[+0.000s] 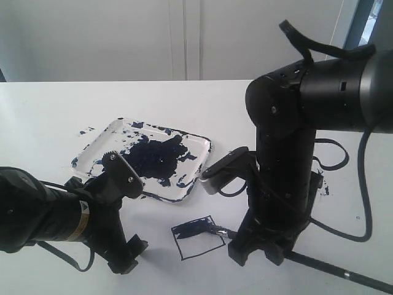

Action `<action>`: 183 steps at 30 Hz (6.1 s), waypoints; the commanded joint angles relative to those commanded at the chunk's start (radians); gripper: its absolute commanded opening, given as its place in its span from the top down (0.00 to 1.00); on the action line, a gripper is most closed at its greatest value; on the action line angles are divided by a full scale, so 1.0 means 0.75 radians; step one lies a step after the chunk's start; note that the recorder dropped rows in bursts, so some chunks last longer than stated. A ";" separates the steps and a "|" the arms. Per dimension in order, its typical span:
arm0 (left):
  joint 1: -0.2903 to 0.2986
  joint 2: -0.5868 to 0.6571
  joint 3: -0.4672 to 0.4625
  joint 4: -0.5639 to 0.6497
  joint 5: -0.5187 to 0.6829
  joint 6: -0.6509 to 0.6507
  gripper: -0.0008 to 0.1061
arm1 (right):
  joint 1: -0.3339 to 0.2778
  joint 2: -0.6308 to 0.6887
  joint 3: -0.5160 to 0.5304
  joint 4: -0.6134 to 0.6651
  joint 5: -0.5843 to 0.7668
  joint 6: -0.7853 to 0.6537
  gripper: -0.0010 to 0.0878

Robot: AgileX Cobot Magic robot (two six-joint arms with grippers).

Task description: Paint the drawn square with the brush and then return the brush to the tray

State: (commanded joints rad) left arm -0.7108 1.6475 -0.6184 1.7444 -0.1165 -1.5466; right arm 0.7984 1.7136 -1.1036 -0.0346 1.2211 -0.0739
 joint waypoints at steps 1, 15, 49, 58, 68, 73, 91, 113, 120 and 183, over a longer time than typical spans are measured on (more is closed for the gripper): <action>0.000 0.000 0.000 0.000 0.000 0.000 0.05 | 0.000 0.003 0.000 0.007 0.000 0.000 0.99; 0.000 0.000 0.000 0.000 0.000 0.000 0.05 | 0.033 0.008 0.000 0.260 0.000 -0.151 0.99; 0.000 0.000 0.000 0.000 0.000 0.000 0.05 | 0.077 0.032 0.000 -0.034 0.000 0.008 0.99; 0.000 0.000 0.000 0.000 0.000 0.000 0.05 | 0.077 0.032 0.006 0.226 0.000 -0.135 0.99; 0.000 0.000 0.000 0.000 0.000 0.000 0.05 | 0.077 0.032 0.125 0.200 0.000 -0.147 0.99; 0.000 0.000 0.000 0.000 -0.001 0.000 0.05 | 0.077 0.032 0.128 0.129 0.000 -0.115 0.99; 0.000 0.000 0.000 0.000 -0.018 0.000 0.05 | 0.077 0.032 0.128 0.016 0.000 -0.049 0.99; 0.000 0.000 0.000 0.000 -0.018 0.000 0.05 | 0.077 0.032 0.128 -0.046 -0.056 0.056 0.99; 0.000 0.000 0.000 0.000 -0.027 -0.006 0.05 | 0.090 0.032 0.128 0.175 -0.062 -0.076 0.99; 0.000 0.000 0.000 0.000 -0.060 -0.010 0.05 | 0.508 0.154 0.110 -0.479 0.000 0.244 0.99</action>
State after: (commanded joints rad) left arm -0.7108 1.6475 -0.6184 1.7444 -0.1619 -1.5541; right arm 1.1795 1.8289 -1.0212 -0.3938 1.2211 0.1088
